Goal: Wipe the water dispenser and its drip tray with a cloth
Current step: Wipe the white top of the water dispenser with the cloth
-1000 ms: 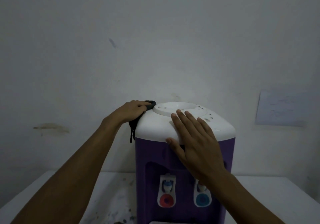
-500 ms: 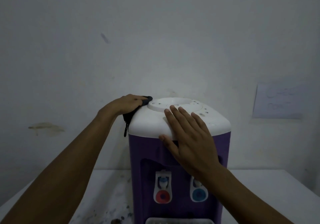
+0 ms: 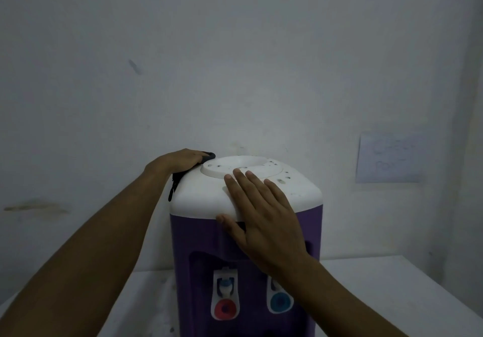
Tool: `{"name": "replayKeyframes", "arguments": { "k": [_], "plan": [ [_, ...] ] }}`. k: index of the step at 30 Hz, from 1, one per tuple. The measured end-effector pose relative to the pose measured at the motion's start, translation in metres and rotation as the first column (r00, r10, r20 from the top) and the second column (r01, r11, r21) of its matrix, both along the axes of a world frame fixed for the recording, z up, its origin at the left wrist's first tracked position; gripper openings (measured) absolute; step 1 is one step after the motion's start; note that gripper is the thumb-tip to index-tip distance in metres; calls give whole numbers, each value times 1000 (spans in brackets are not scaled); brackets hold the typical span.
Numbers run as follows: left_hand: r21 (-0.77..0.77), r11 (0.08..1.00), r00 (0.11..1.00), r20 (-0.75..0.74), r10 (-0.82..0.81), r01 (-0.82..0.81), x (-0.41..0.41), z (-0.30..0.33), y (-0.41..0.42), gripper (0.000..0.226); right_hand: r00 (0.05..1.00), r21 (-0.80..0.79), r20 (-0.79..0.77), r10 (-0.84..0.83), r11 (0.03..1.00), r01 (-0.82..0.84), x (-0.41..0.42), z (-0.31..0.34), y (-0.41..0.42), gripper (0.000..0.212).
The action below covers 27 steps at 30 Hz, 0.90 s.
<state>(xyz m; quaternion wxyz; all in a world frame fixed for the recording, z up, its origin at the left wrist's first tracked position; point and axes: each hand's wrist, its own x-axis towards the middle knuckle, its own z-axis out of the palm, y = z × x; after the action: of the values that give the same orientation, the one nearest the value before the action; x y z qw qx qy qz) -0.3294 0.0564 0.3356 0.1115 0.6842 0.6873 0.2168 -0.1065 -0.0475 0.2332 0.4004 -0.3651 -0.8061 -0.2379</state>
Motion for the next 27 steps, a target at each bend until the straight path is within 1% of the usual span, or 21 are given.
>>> {"name": "replayKeyframes", "arguments": {
  "k": [3, 7, 13, 15, 16, 19, 21, 24, 27],
  "plan": [
    [-33, 999, 999, 34, 40, -39, 1, 1, 3, 51, 1000, -6, 6, -5, 1000, 5, 0, 0, -1, 63],
    [-82, 995, 990, 121, 70, -60, -3, 0, 7, 55, 1000, -8, 5, -11, 1000, 11, 0, -1, -1, 64],
    [-47, 998, 973, 224, 51, -42, -6, -3, -6, 55, 1000, 1, 23, -21, 1000, 21, 1, 1, -1, 64],
    [-23, 999, 955, 294, 32, -26, -8, -7, -18, 55, 1000, -4, 19, -20, 1000, 20, 1, 2, -2, 64],
    [0, 1000, 940, 340, 18, -19, -10, -10, -23, 52, 1000, -5, 14, -19, 1000, 20, 1, 2, -2, 64],
    [93, 995, 879, 472, -67, 26, -14, -23, -46, 32, 1000, -12, 5, -19, 1000, 19, 1, 1, -3, 65],
    [142, 987, 833, 537, -135, 68, -17, -33, -62, 34, 1000, -17, 5, -23, 1000, 23, 0, 1, -4, 66],
    [181, 977, 784, 586, -202, 116, -26, -48, -81, 42, 1000, -14, 1, -20, 1000, 20, -1, 1, -4, 66],
    [230, 967, 783, 579, -228, 112, -27, -56, -101, 40, 1000, -16, 6, -28, 999, 28, 0, 1, -5, 66]
  ]
}}
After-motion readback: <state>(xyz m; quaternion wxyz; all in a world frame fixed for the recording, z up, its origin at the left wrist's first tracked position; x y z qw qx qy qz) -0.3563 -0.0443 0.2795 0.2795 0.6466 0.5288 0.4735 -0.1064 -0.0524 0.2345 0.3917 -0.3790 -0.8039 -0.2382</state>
